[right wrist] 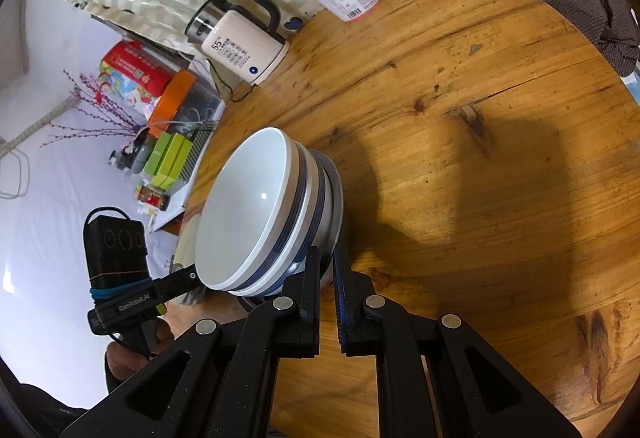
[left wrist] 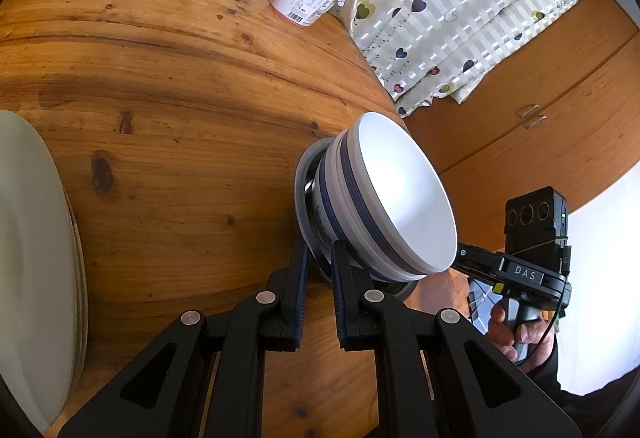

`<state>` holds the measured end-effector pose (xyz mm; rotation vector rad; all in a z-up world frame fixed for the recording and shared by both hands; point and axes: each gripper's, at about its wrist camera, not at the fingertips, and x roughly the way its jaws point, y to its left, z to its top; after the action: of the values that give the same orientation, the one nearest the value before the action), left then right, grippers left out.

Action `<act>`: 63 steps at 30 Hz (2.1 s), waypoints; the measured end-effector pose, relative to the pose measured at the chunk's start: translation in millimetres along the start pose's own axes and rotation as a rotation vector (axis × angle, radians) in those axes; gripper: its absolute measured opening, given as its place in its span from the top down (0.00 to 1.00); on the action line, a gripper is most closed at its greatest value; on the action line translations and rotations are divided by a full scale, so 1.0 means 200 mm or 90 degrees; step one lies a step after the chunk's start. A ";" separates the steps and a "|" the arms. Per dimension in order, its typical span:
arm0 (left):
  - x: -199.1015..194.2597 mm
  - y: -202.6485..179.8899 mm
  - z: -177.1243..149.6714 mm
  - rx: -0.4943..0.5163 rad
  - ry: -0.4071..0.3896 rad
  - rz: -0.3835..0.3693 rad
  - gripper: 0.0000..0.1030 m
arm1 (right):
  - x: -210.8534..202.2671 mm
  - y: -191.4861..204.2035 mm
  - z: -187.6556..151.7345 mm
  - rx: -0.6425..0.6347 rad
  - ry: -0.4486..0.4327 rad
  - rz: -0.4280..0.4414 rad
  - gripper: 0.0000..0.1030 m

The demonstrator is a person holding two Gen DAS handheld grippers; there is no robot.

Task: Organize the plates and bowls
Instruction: 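Carry the bowl stack with the left tool over the beige plate stack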

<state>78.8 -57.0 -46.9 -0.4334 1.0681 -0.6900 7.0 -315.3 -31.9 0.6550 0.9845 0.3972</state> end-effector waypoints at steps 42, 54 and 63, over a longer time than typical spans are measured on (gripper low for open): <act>-0.24 0.02 0.02 -0.001 -0.068 0.024 0.90 | 0.09 0.23 0.08 -0.067 0.003 0.024 0.92; -0.41 0.10 0.00 -0.015 -0.106 0.045 0.90 | 0.19 0.38 0.12 -0.103 0.021 0.043 0.92; -0.54 0.17 -0.01 -0.032 -0.134 0.066 0.90 | 0.30 0.52 0.13 -0.130 0.042 0.062 0.92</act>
<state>54.5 42.9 0.1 -0.4796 0.9034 -0.5135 57.3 -211.0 9.3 0.5089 0.9623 0.6004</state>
